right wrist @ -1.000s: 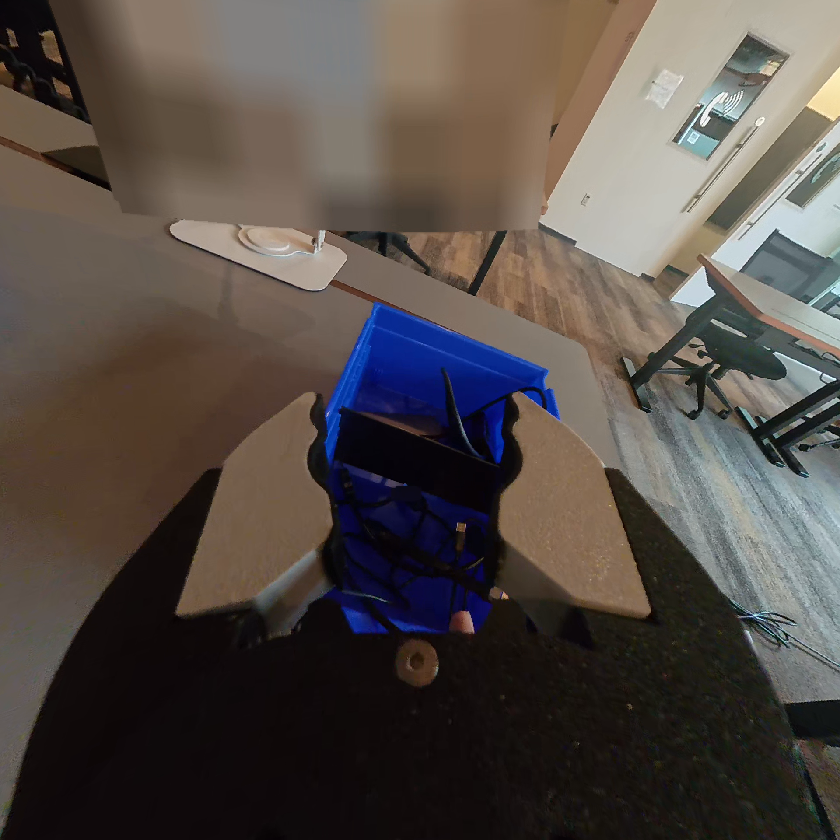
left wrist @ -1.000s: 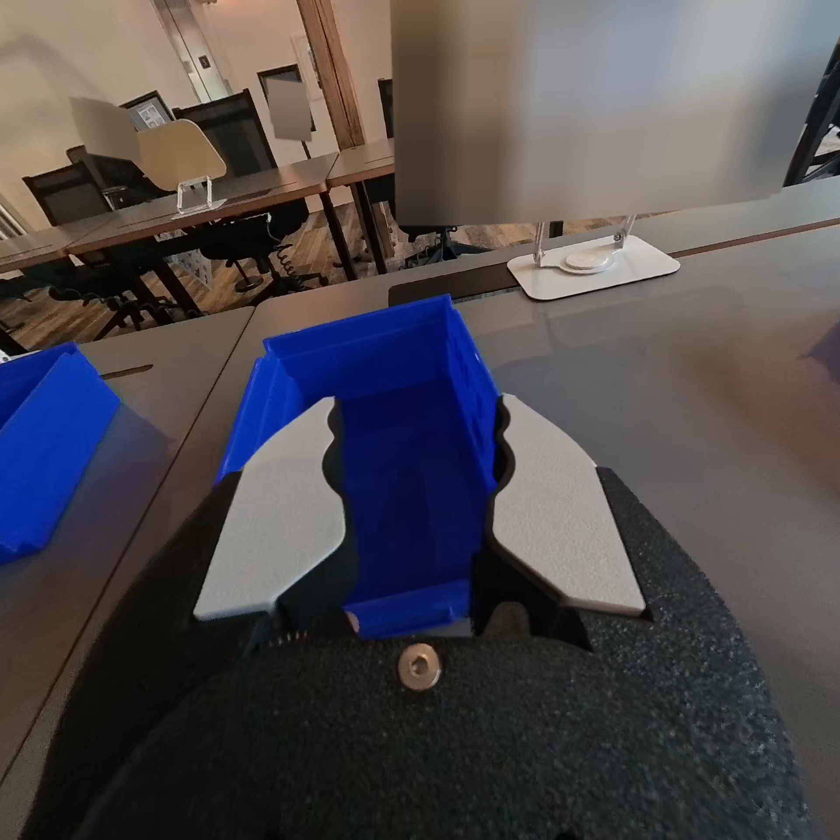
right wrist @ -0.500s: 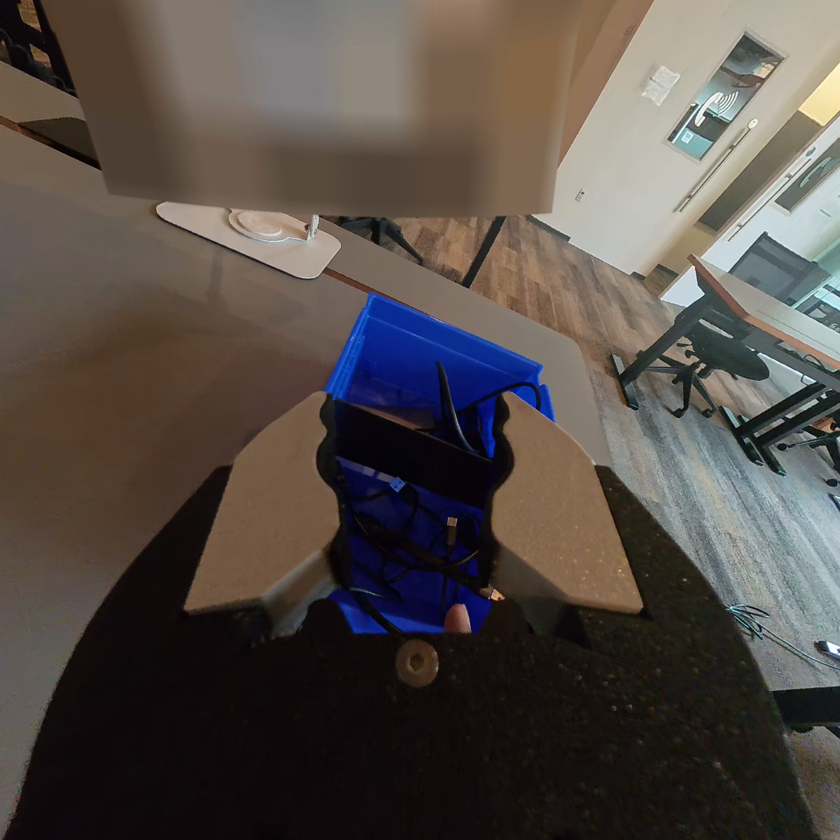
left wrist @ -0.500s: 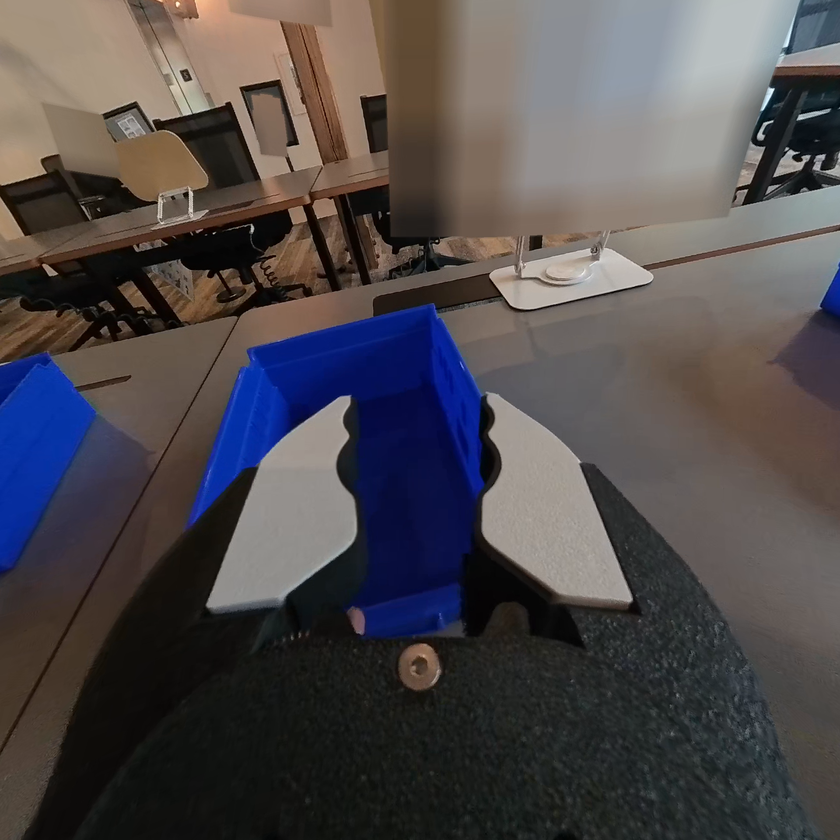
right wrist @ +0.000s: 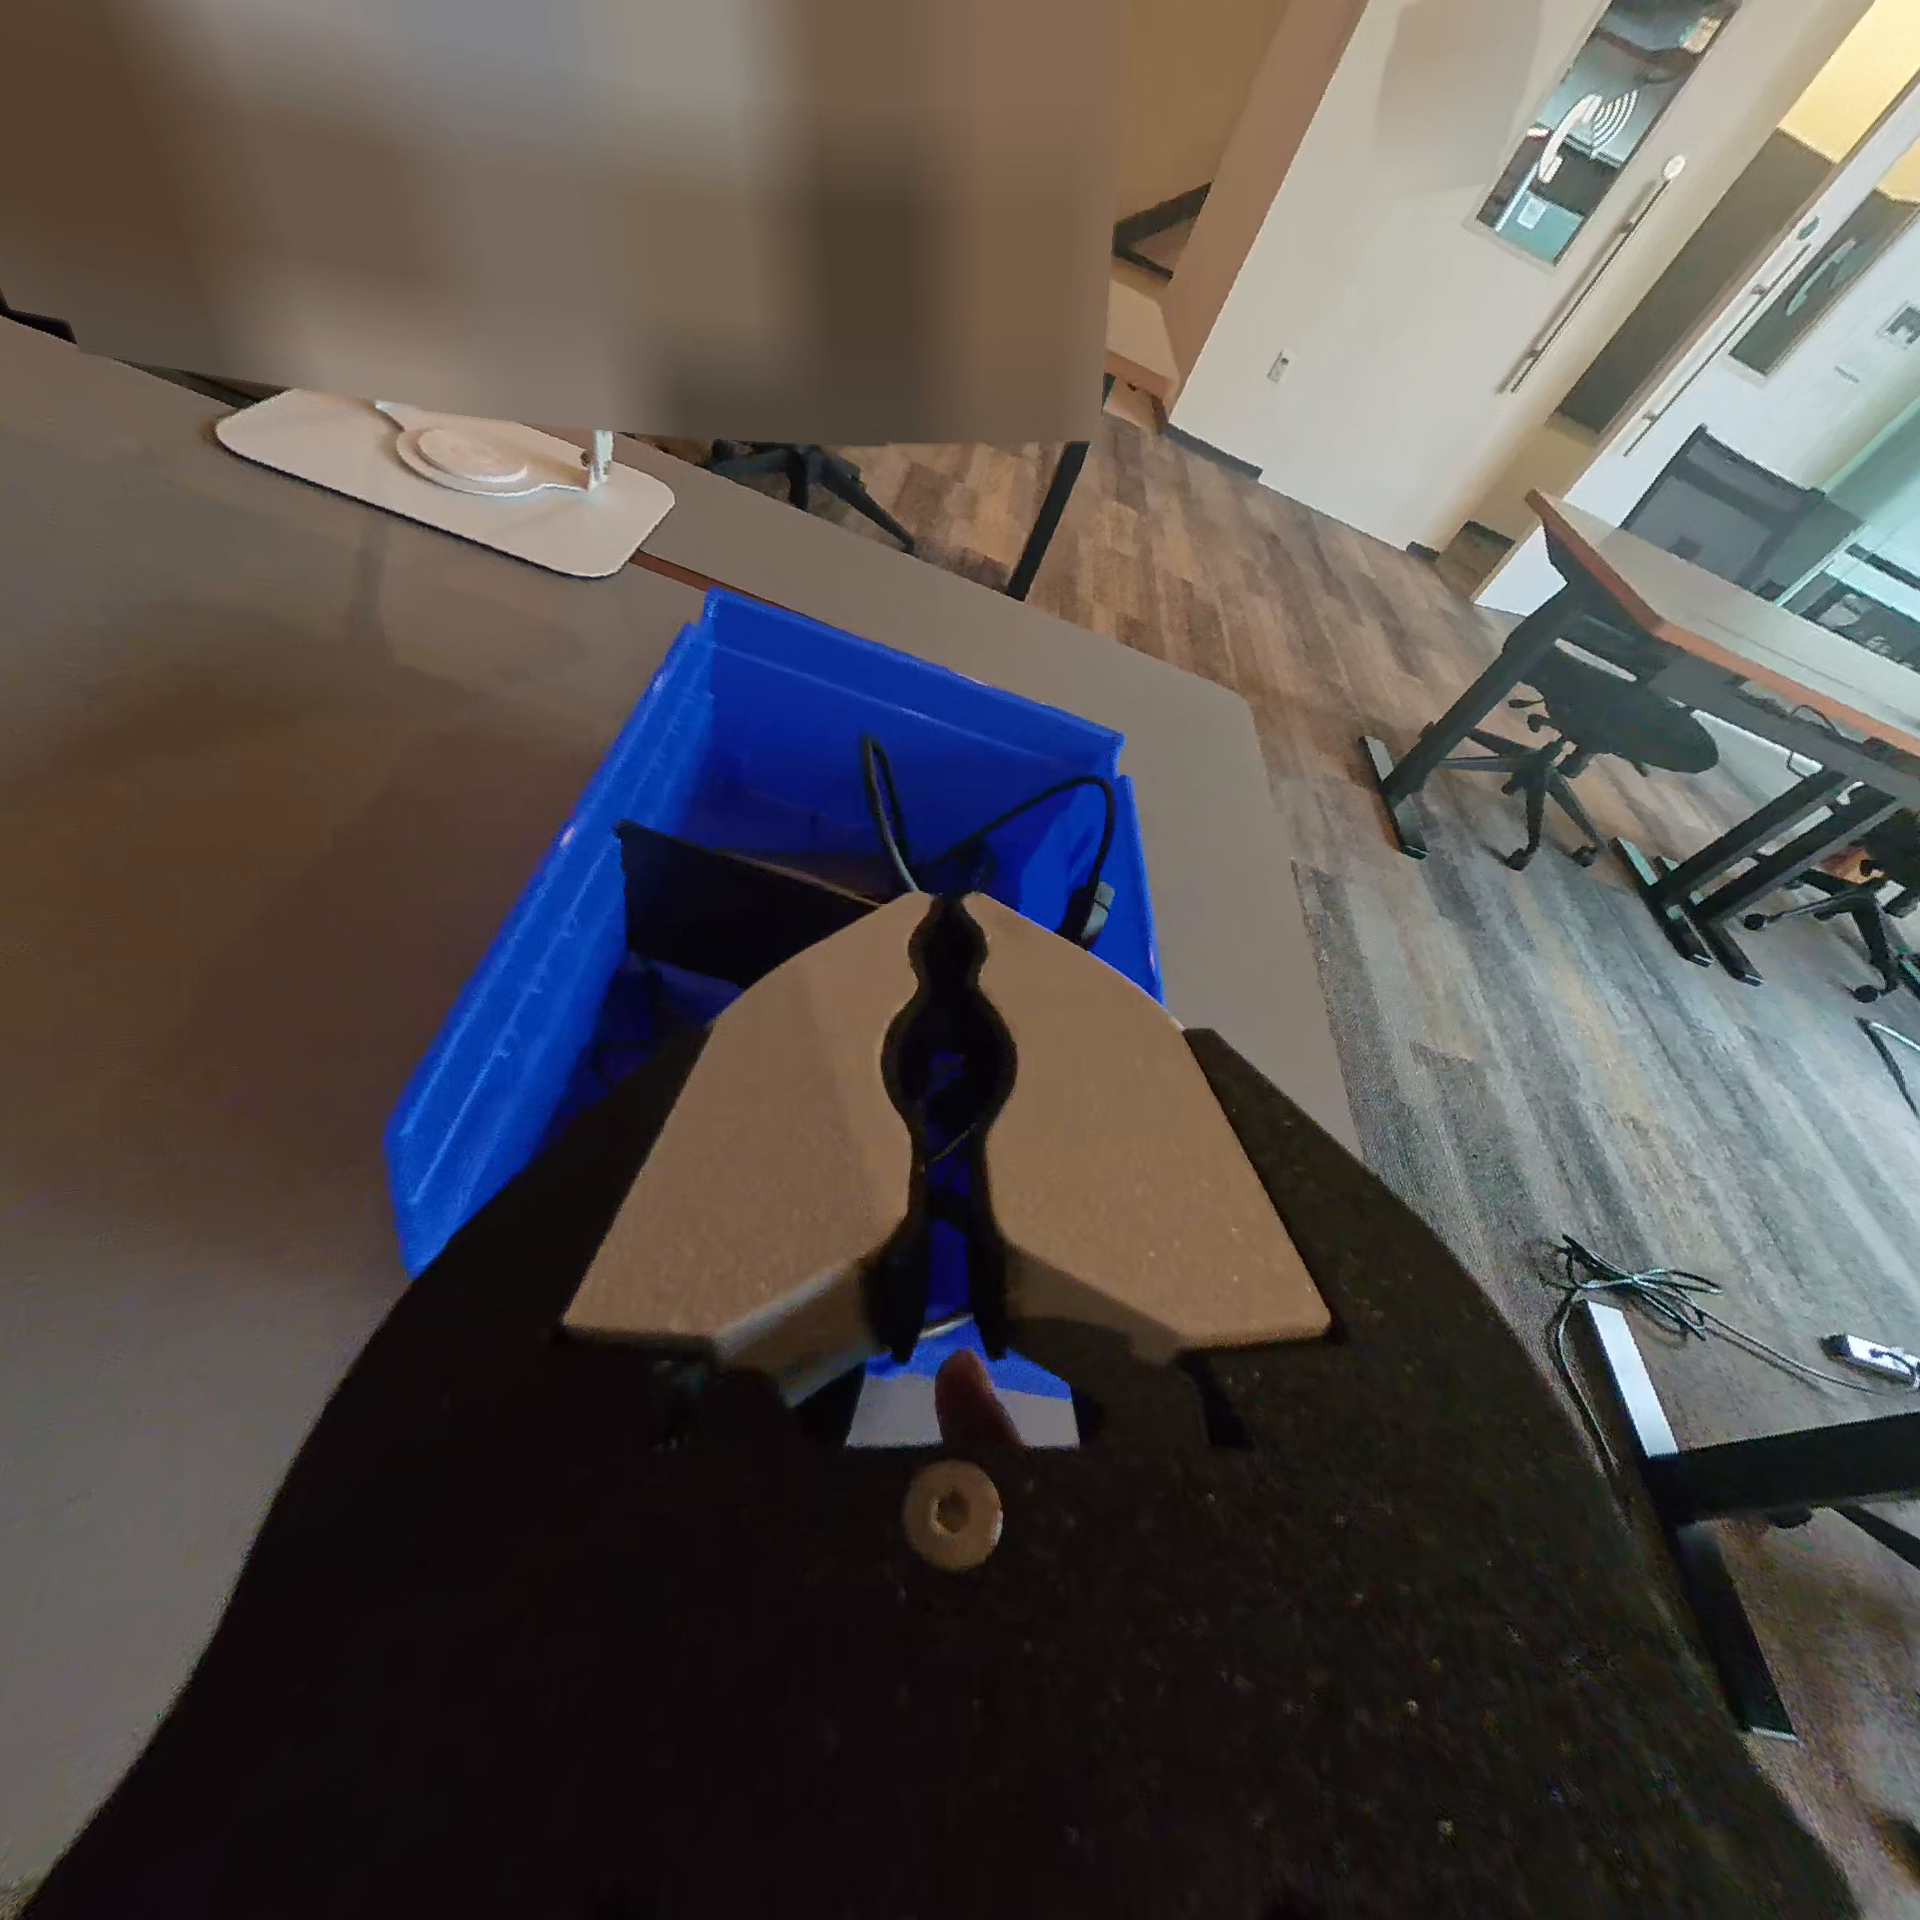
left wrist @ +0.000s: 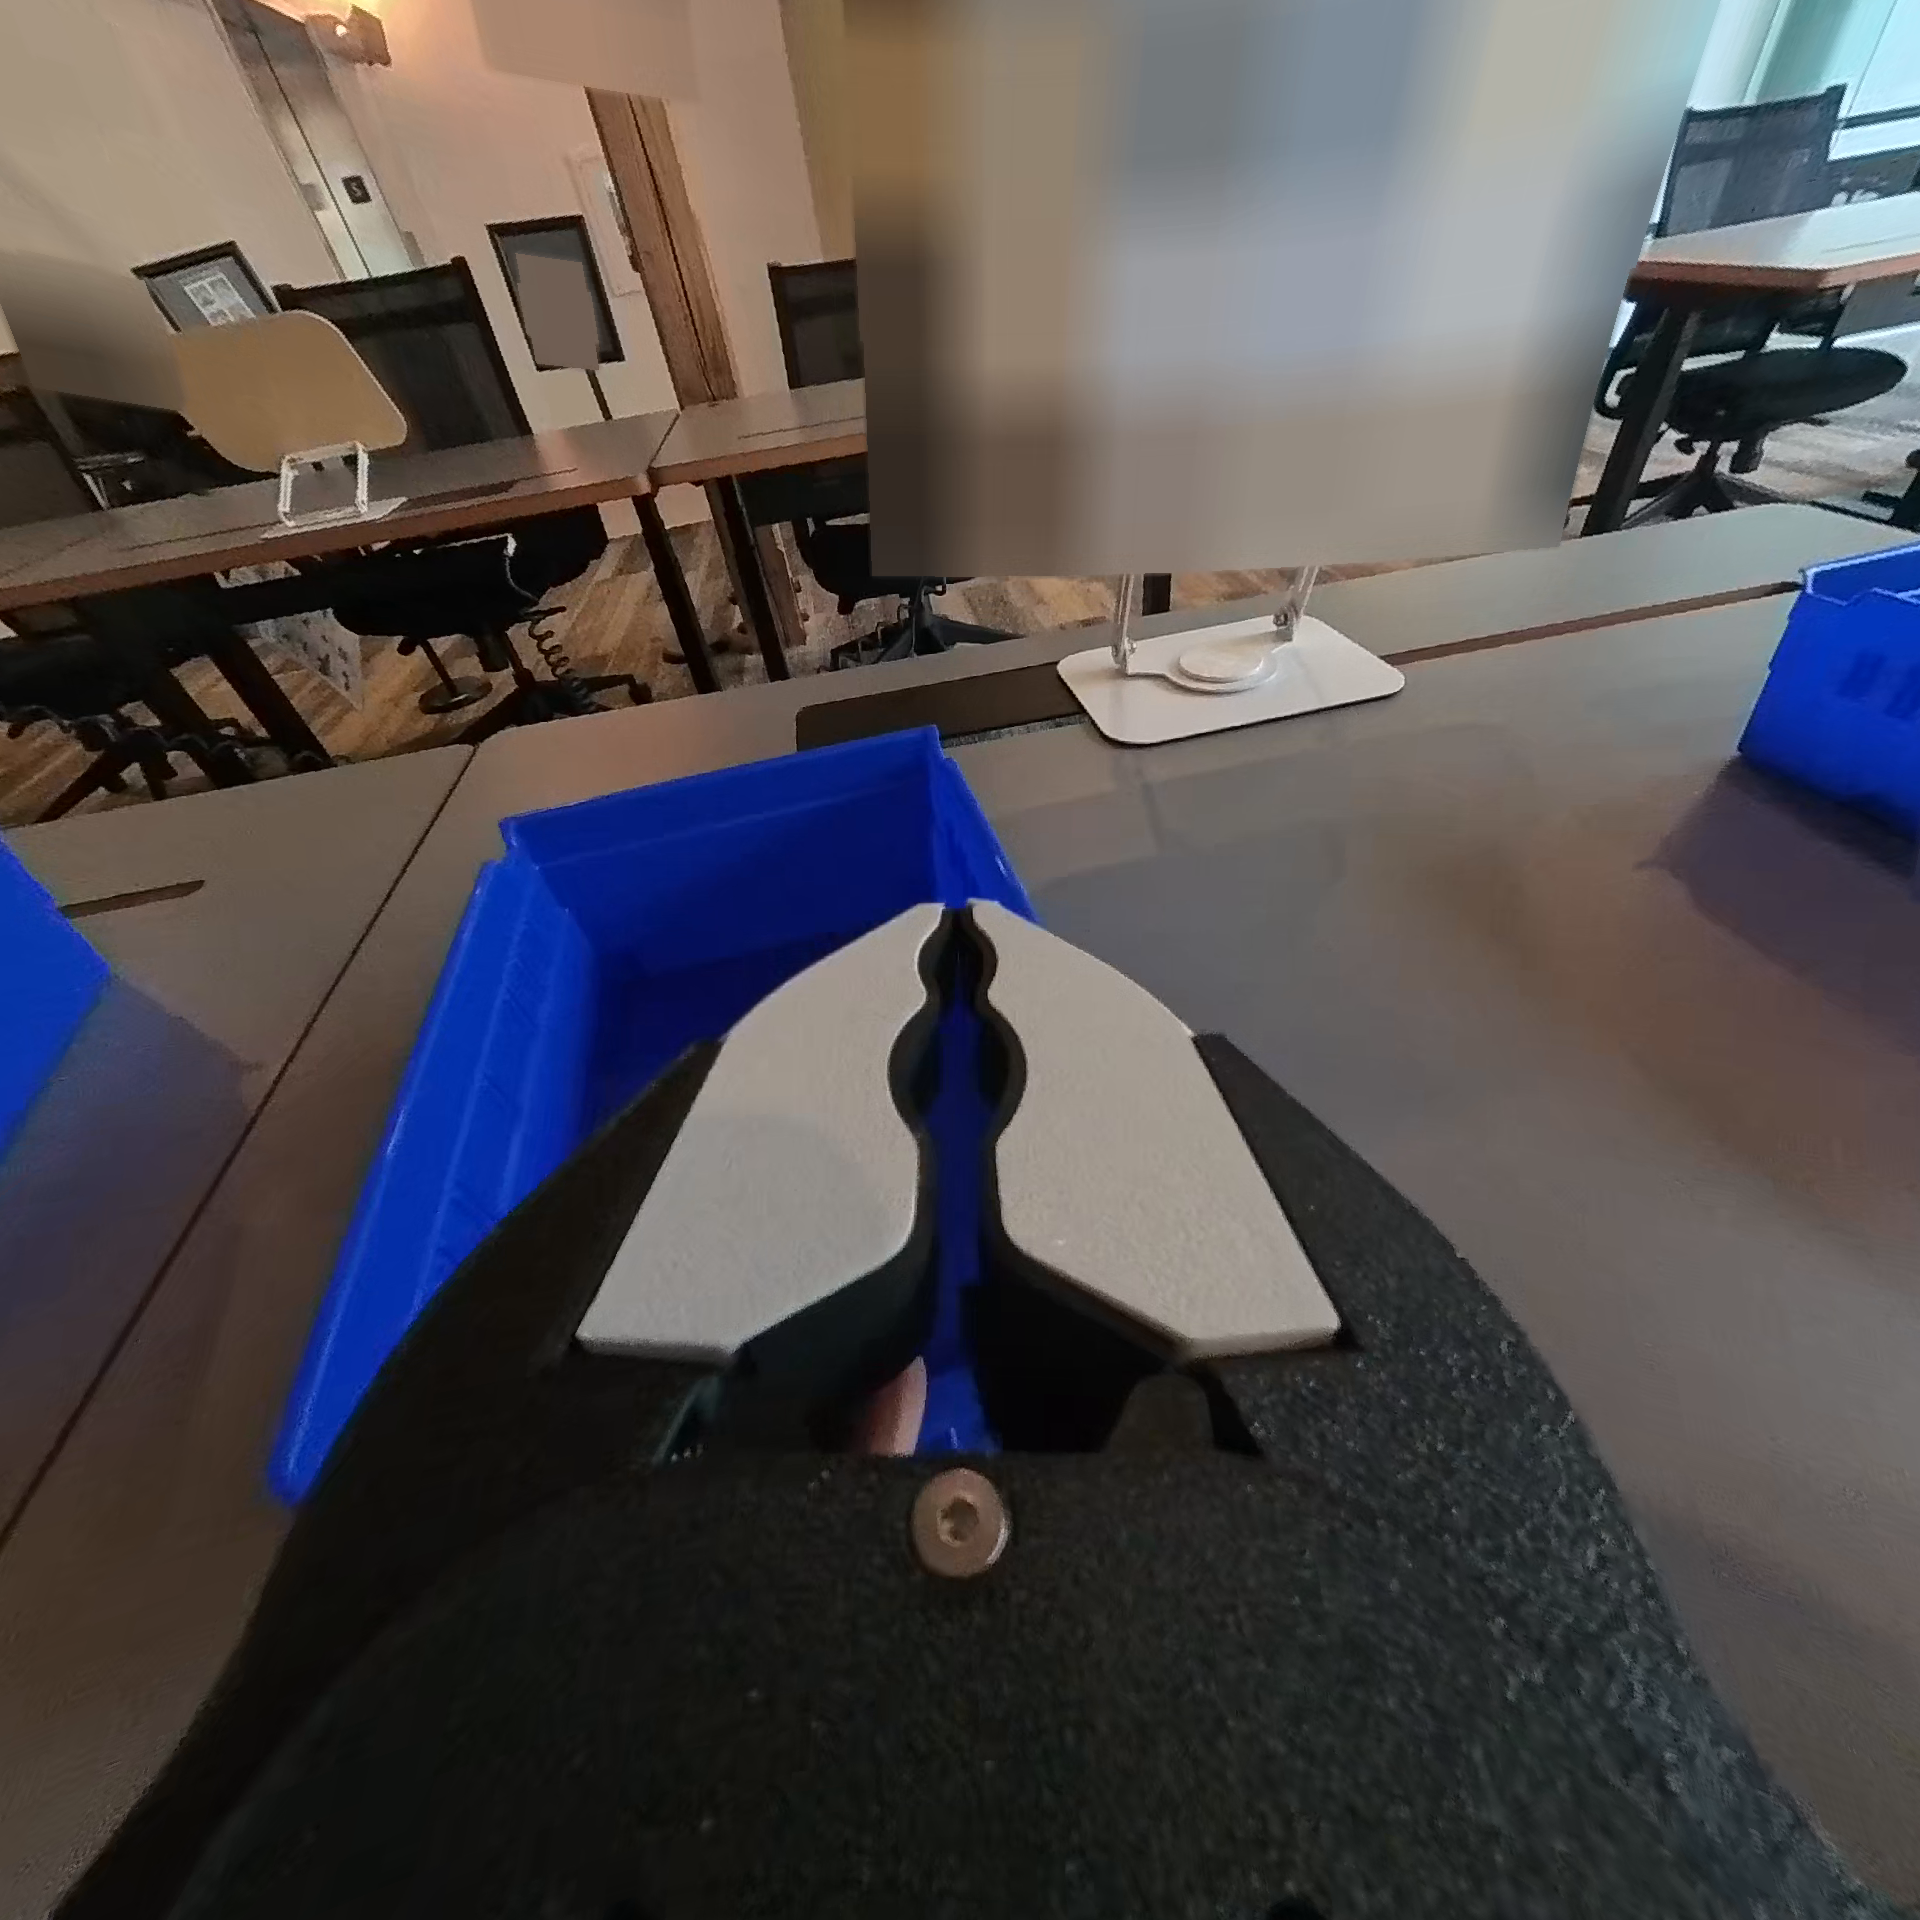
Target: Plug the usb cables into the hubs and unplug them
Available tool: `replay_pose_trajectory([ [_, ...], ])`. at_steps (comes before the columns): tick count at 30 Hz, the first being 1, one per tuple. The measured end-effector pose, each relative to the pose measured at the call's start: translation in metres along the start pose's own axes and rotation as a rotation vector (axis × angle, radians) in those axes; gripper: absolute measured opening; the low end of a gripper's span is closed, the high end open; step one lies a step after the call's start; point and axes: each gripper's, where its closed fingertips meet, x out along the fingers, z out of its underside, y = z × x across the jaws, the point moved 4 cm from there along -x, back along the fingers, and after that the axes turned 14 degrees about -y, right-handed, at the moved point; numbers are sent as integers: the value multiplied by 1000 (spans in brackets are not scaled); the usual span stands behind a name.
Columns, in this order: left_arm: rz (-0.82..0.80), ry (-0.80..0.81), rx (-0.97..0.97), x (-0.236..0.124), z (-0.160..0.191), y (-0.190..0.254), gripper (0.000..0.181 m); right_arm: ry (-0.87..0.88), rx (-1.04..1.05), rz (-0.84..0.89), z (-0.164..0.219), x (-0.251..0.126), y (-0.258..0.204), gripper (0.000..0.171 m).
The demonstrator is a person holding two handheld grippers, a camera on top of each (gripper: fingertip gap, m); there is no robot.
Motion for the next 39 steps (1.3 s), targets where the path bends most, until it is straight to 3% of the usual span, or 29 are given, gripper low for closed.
replay_pose_trajectory([
  [2, -11, 6, 3, 0, 0, 0, 1, -10, 0, 12, 3, 3, 4, 12],
  [4, -9, 24, 7, 0, -2, 1, 17, -23, -5, 25, 6, 6, 6, 15],
  [5, 2, 23, 12, 1, -2, 2, 24, -33, -9, 29, 8, 7, 7, 14],
  [6, 10, 17, 16, 2, -1, 3, 30, -47, -10, 30, 10, 7, 8, 0],
  [7, 11, 8, 16, 2, 0, 2, 30, -61, -9, 21, 11, 7, 8, 0],
  [9, 0, -5, 10, 2, 1, 1, 0, -68, -6, 13, 13, 8, 9, 0],
  [11, 19, 1, 12, 2, 0, 3, 0, -50, 12, 32, 13, 9, 14, 5],
  [12, 16, 11, 10, 2, -1, 3, 1, -47, 11, 25, 13, 10, 14, 15],
  [13, 9, 24, 11, 2, -2, 3, 11, -57, 7, 13, 16, 12, 14, 13],
  [14, 5, 25, 18, 3, -2, 3, 19, -75, 11, 2, 18, 14, 13, 0],
  [16, 11, -14, 23, 3, 1, 5, 0, -84, 23, -22, 20, 18, 12, 0],
  [18, 10, -6, 20, 2, -1, 6, 0, -61, 43, -15, 19, 21, 14, 2],
  [20, -26, 39, 10, 1, -5, 3, 2, -33, 44, -29, 17, 26, 13, 18],
  [22, 0, 57, 14, 1, -6, 6, 19, -50, 49, -85, 17, 32, 9, 0],
  [23, 32, 36, 12, 0, -5, 9, 0, -48, 66, -104, 15, 36, 9, 0],
  [27, 50, 54, -19, 1, -7, 10, 0, -37, 107, -165, -2, 64, 19, 1],
  [28, 33, 67, -17, 1, -7, 9, 7, -55, 96, -216, -8, 76, 19, 17],
  [31, 64, 29, 11, 6, -3, 13, 27, -270, 34, -382, -17, 120, 16, 42],
  [39, 28, -9, 38, 12, 3, 7, 29, -777, -20, -321, -10, 214, 31, 40],
])
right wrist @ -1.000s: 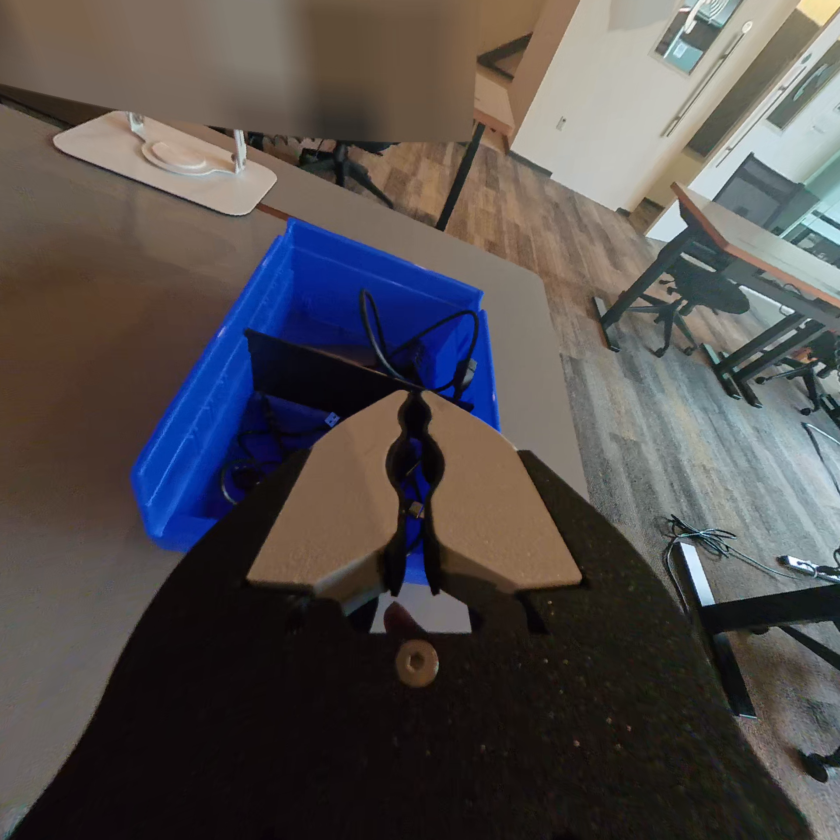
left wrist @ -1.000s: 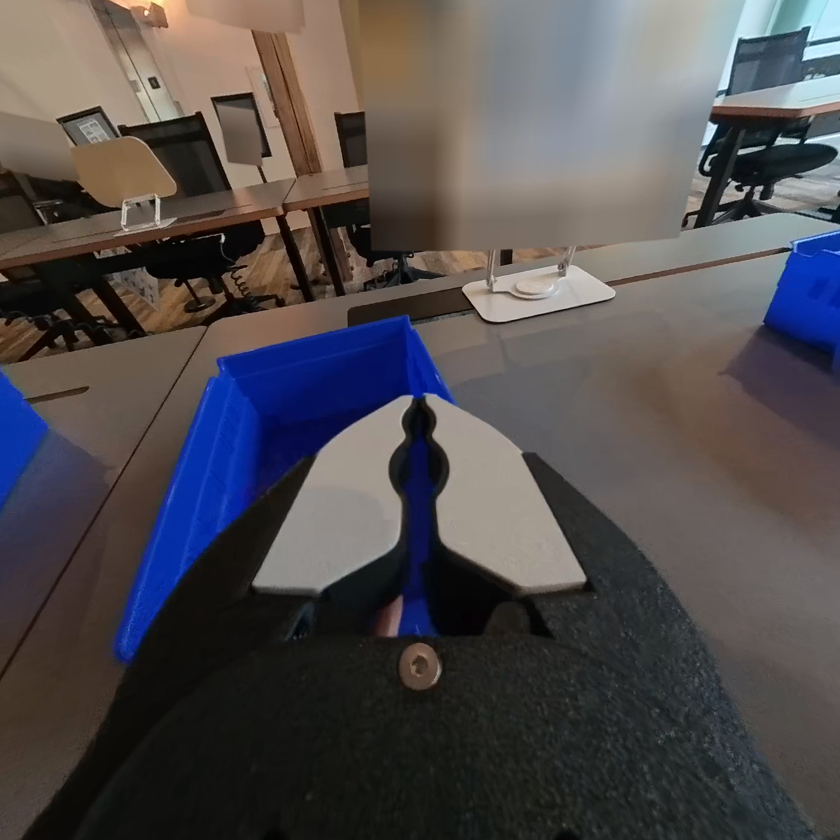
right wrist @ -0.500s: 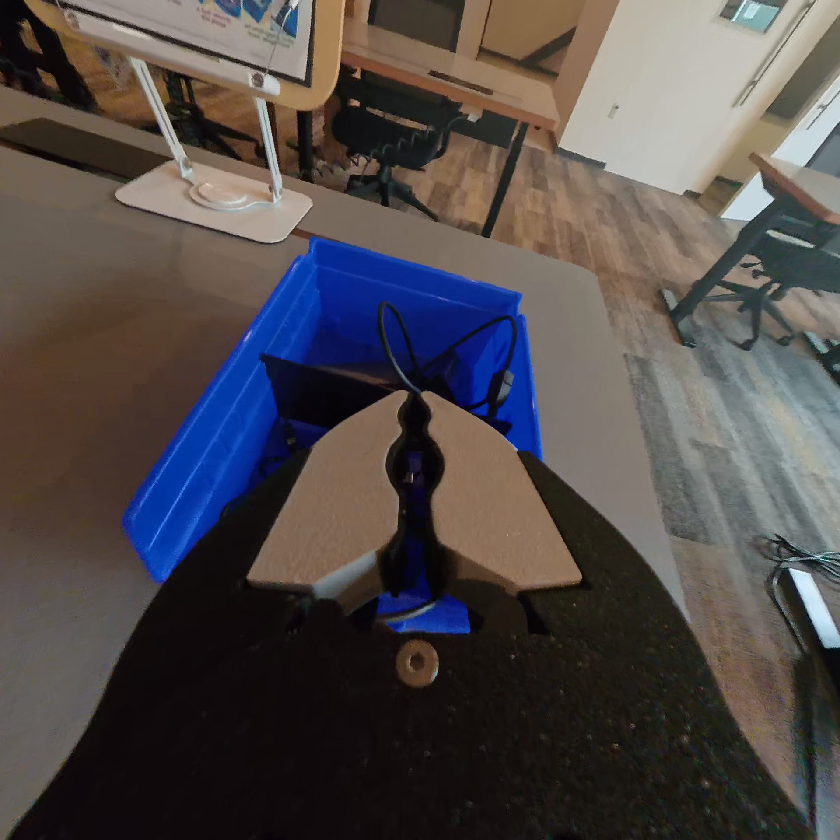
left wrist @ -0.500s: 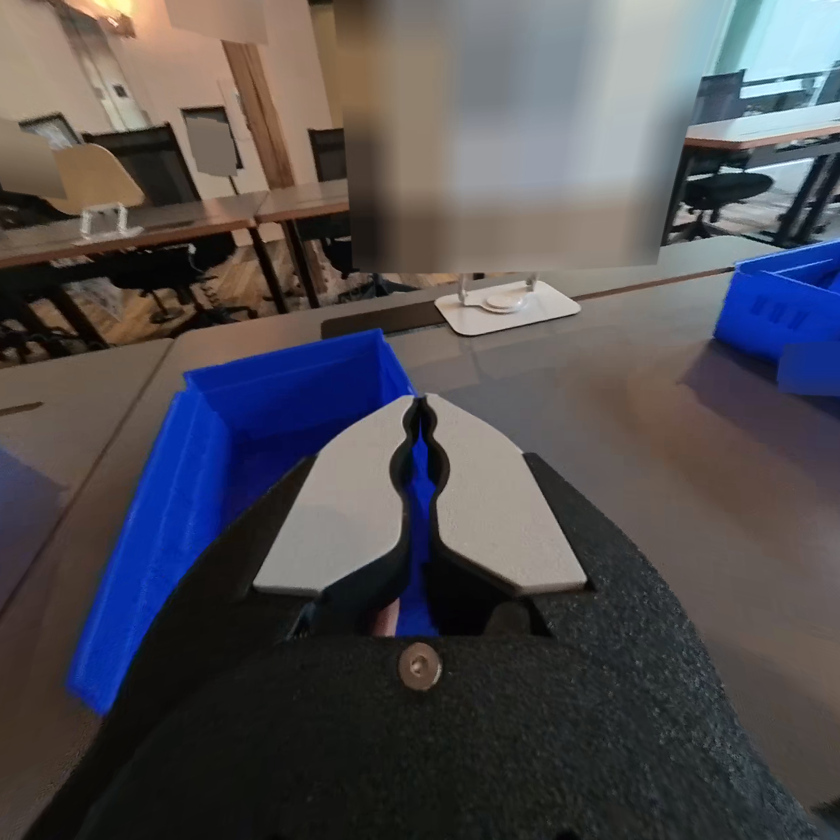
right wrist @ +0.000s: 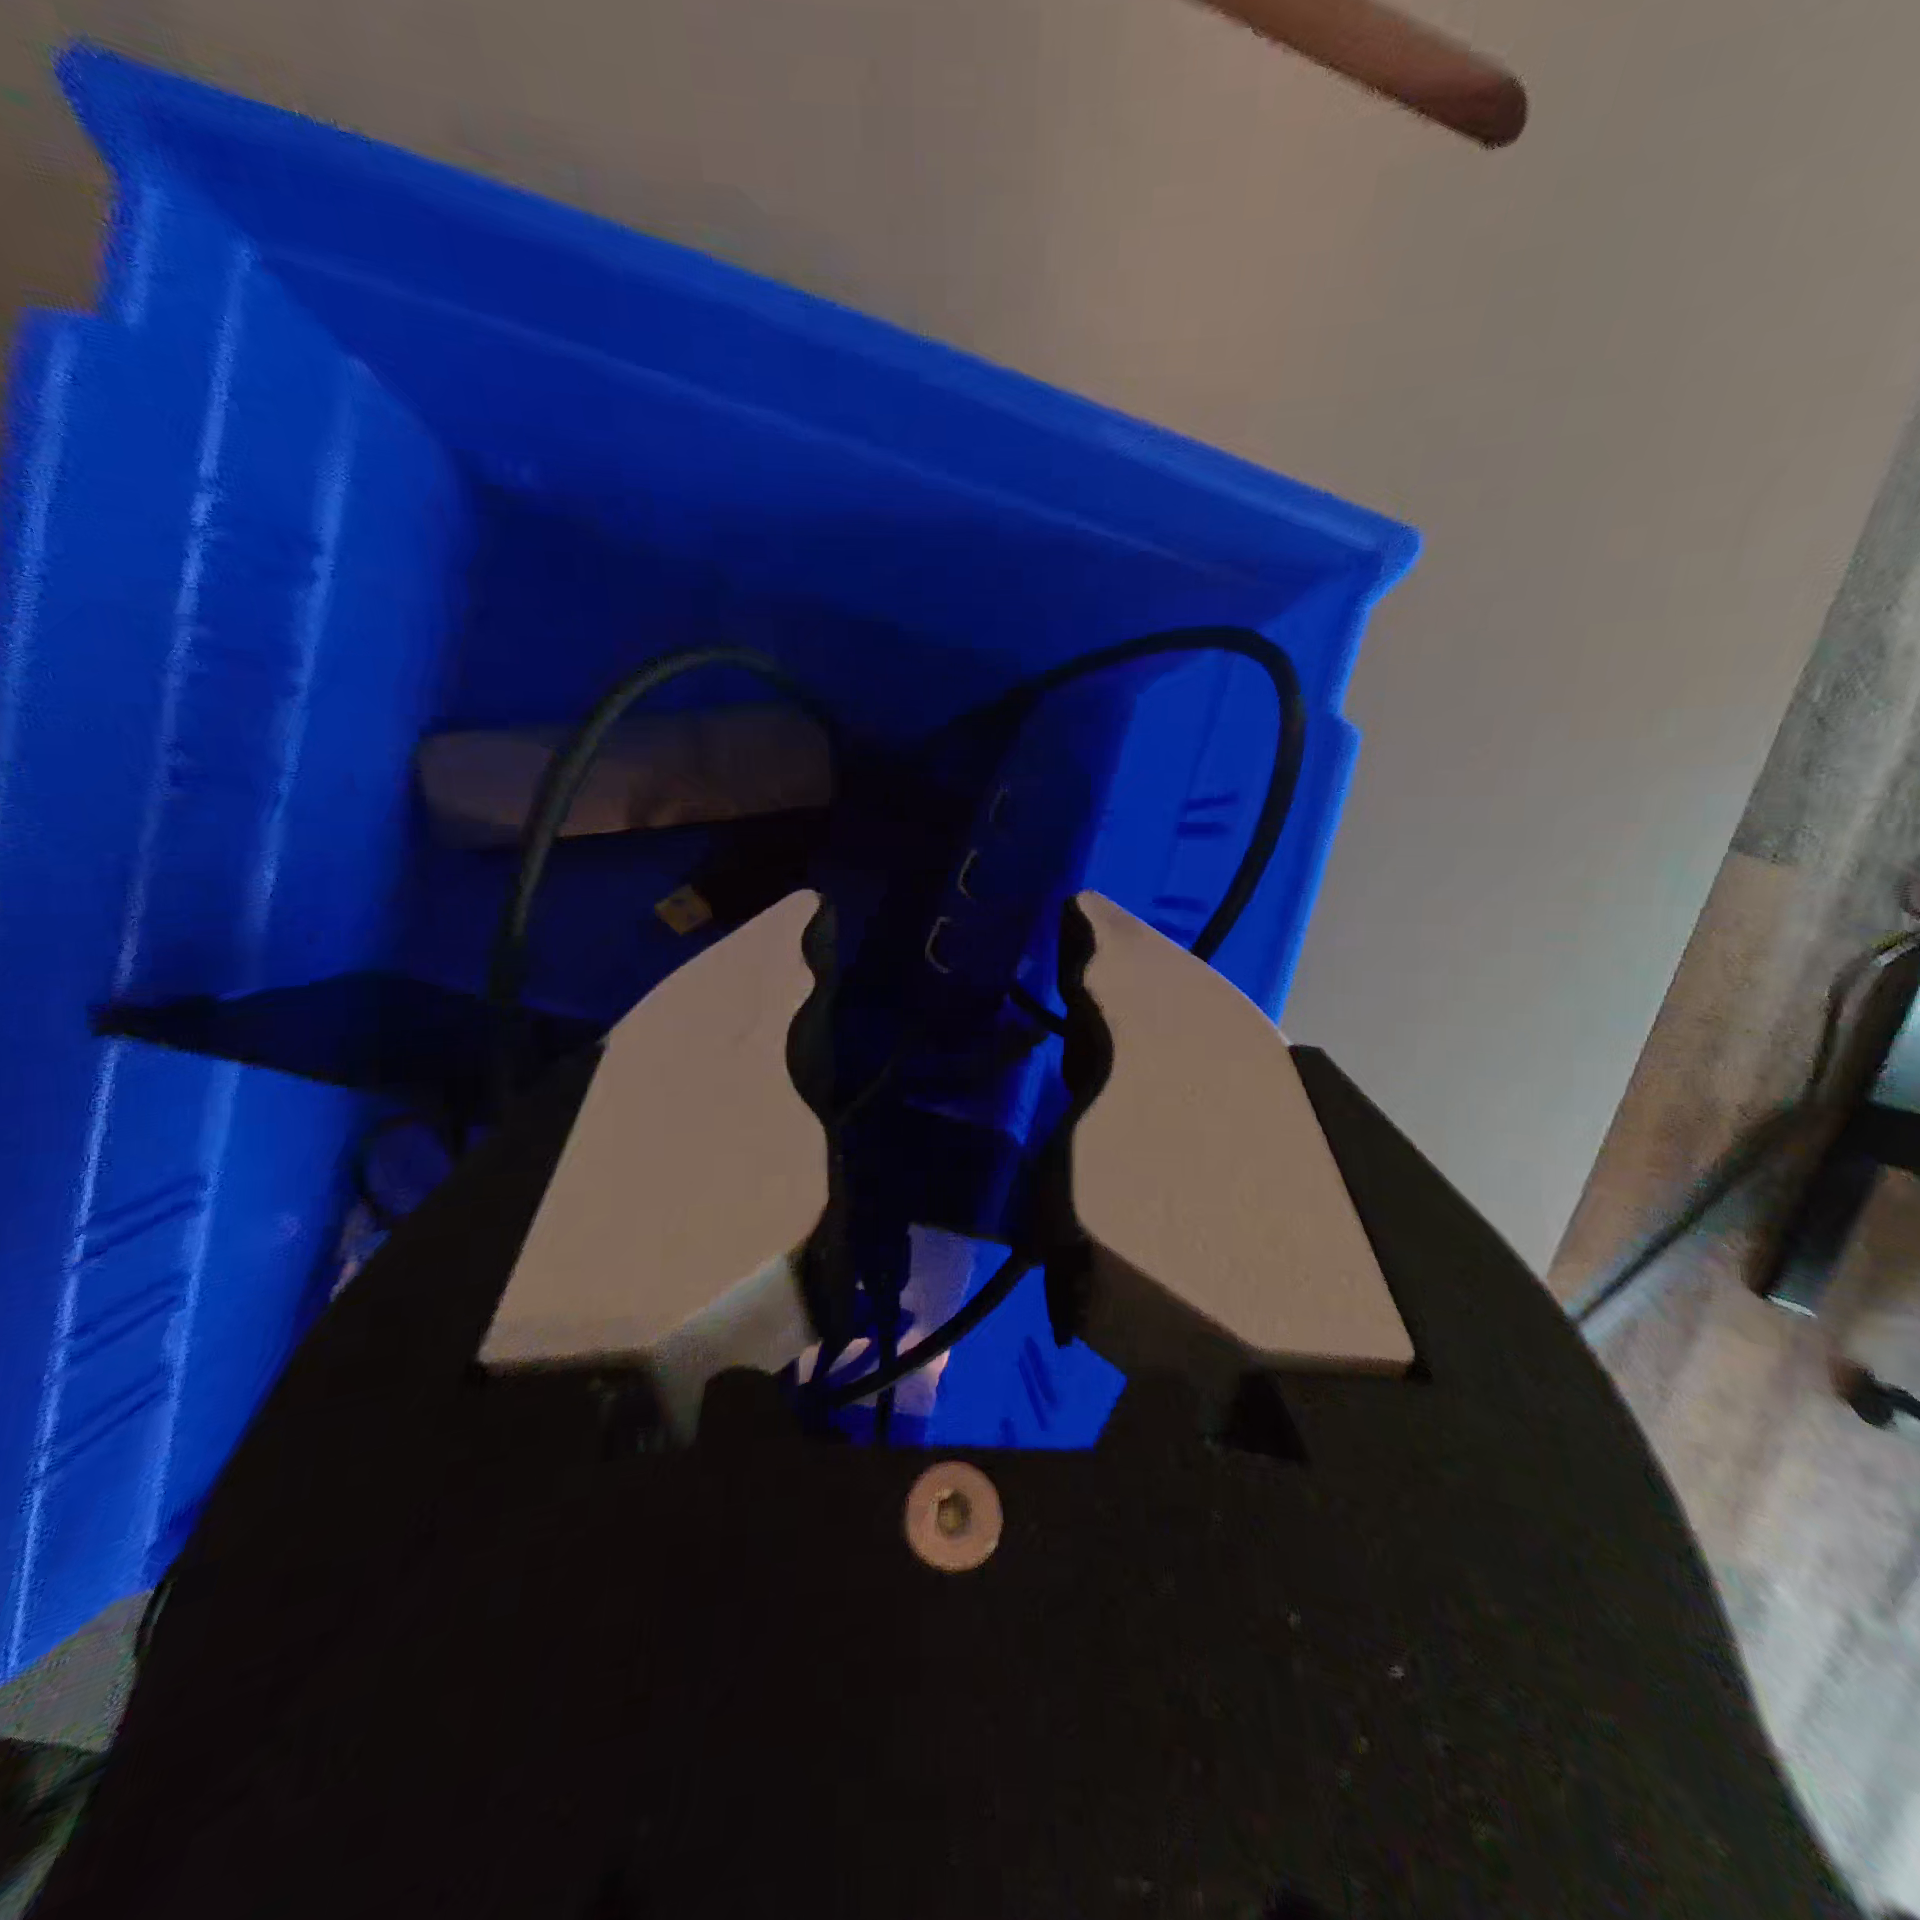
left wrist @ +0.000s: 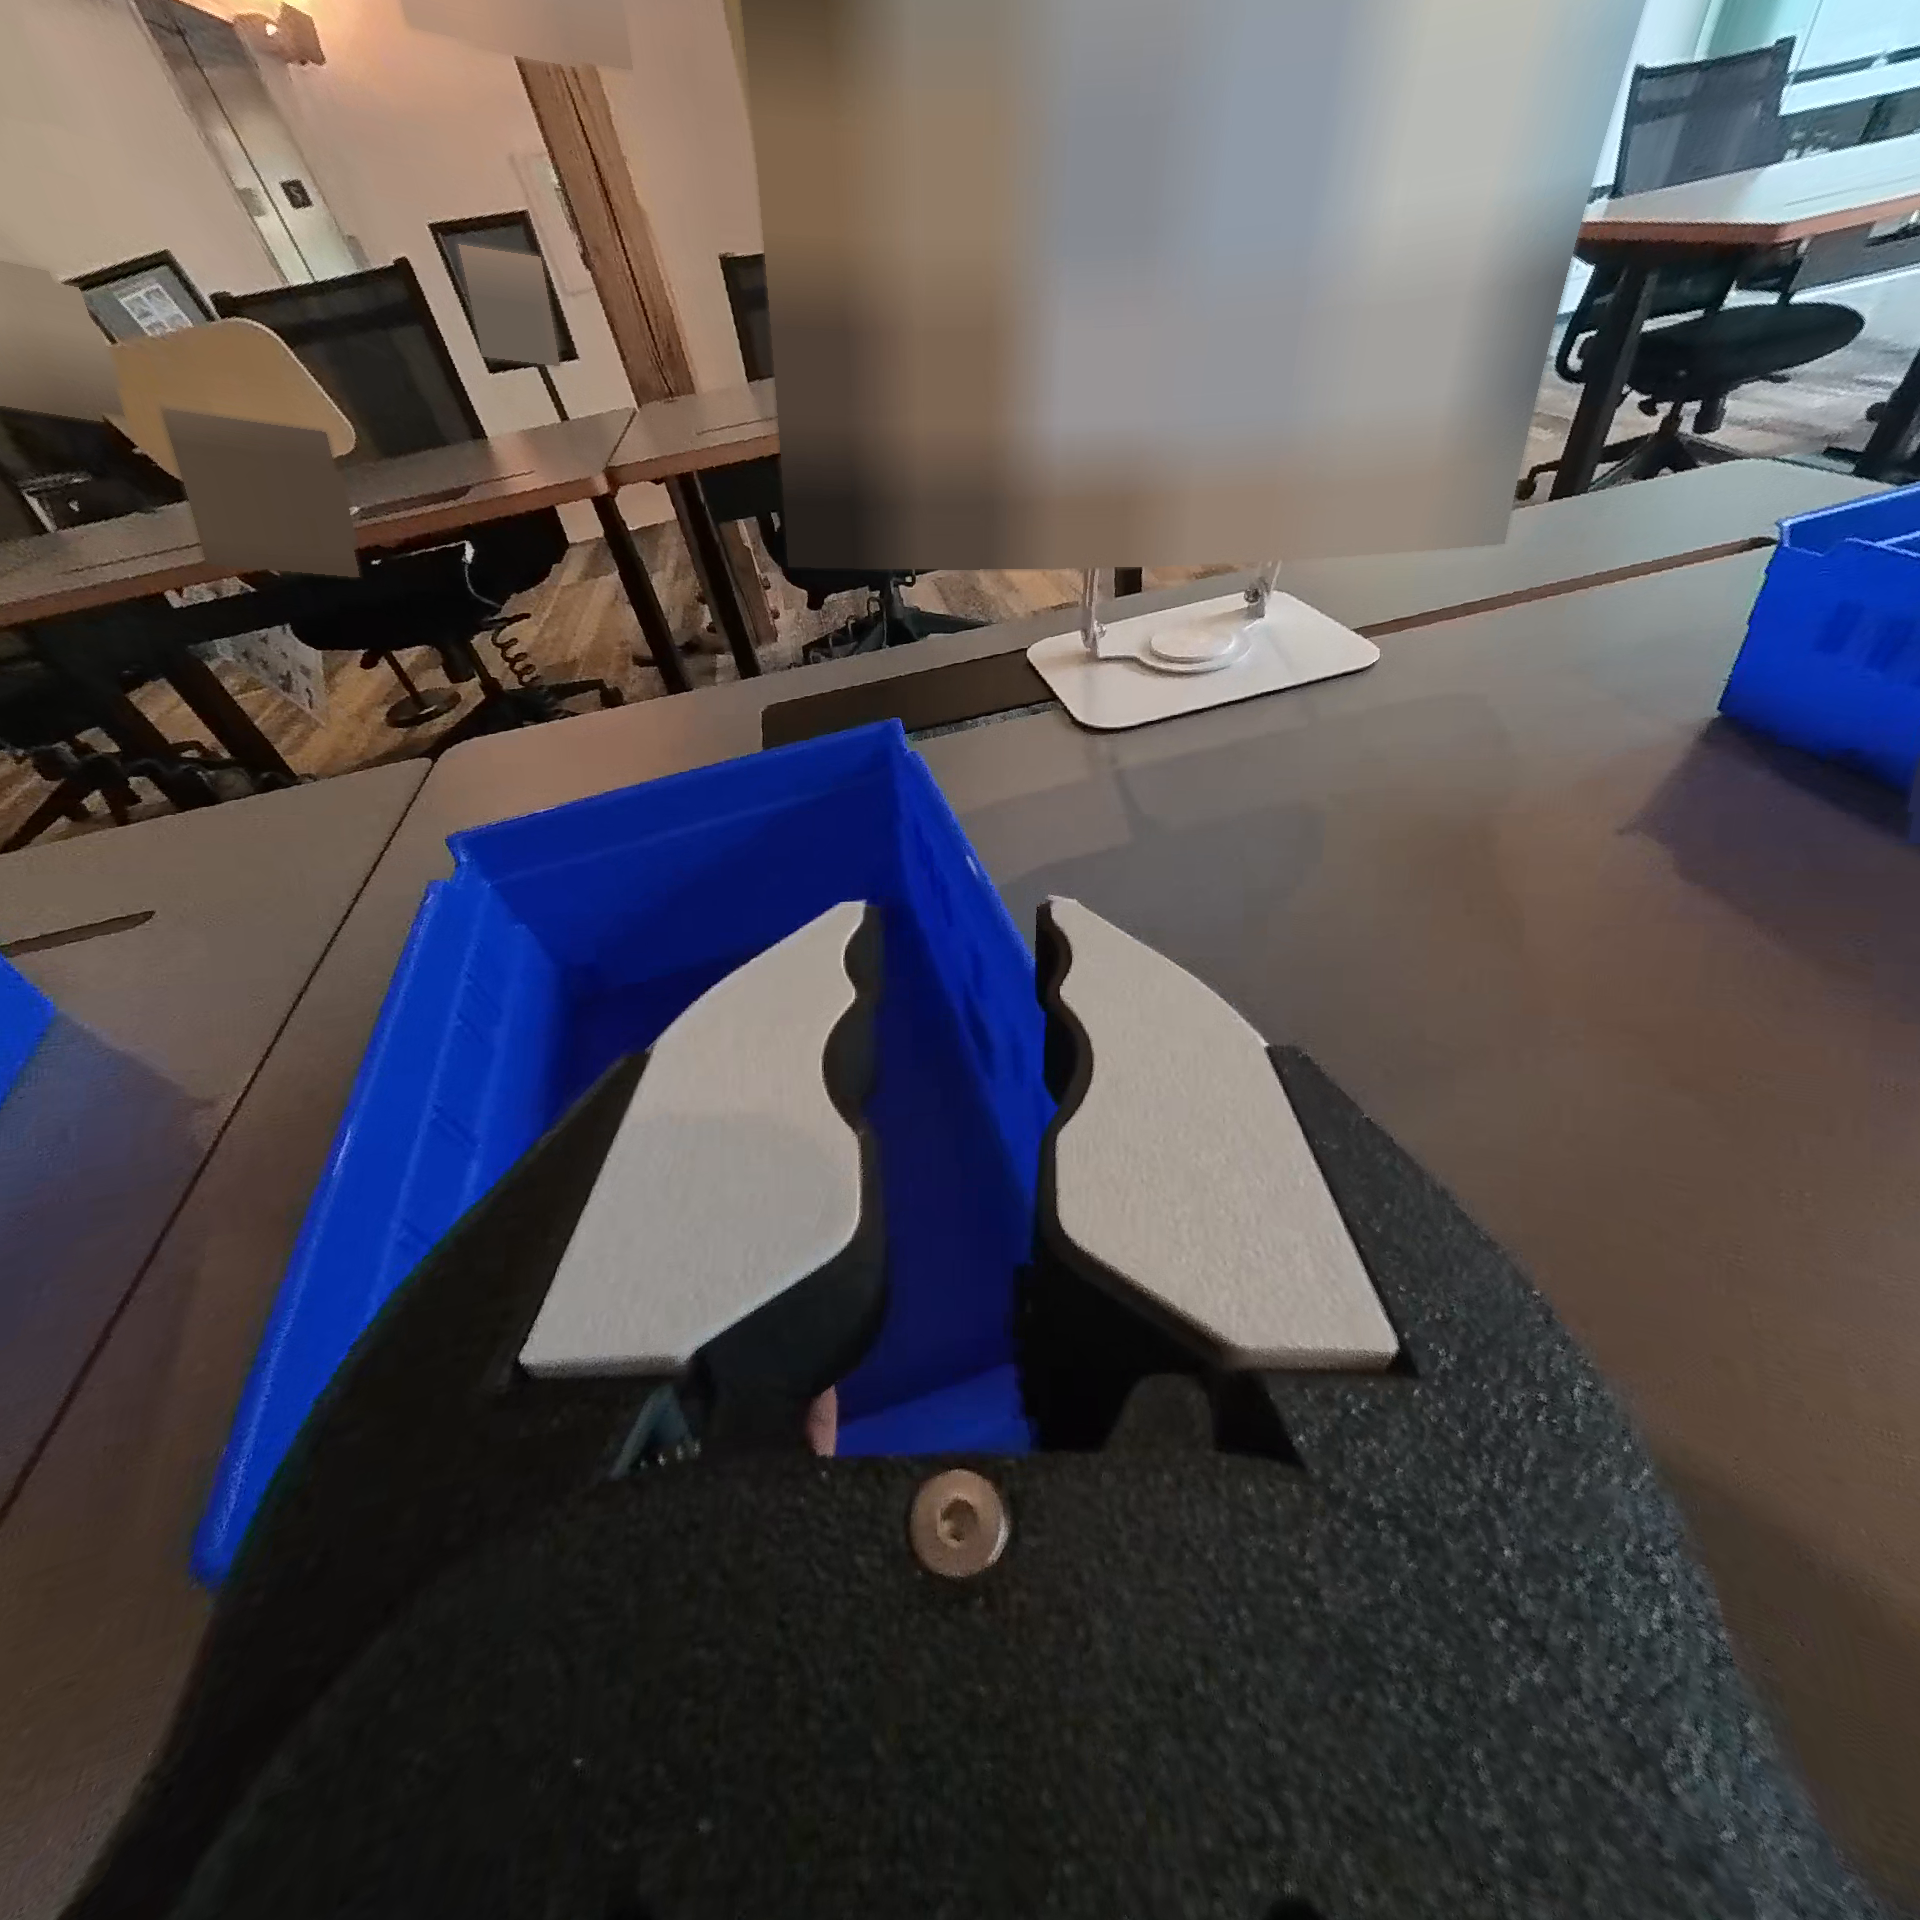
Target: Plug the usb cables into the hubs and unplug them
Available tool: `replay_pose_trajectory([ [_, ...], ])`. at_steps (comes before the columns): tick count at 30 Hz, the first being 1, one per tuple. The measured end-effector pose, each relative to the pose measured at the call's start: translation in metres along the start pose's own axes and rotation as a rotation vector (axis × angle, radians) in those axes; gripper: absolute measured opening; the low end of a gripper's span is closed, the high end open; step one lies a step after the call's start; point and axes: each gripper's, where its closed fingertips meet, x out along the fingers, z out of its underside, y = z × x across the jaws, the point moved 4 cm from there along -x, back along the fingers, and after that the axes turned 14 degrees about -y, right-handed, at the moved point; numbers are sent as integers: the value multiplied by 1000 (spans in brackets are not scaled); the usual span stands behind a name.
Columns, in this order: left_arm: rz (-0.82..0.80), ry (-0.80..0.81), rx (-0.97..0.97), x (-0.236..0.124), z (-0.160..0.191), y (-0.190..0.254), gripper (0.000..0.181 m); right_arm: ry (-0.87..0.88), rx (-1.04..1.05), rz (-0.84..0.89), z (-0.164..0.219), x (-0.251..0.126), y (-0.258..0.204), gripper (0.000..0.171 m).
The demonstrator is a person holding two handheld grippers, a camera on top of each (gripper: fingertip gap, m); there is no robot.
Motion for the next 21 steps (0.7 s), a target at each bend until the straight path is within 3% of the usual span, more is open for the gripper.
replay_pose_trajectory([
  [9, 7, 7, -16, 1, 5, -10, 29, -338, -59, 184, -8, 42, 0, 40],
  [21, 15, 15, 18, -1, 2, -5, 29, -533, -128, 312, -9, 69, -7, 43],
])
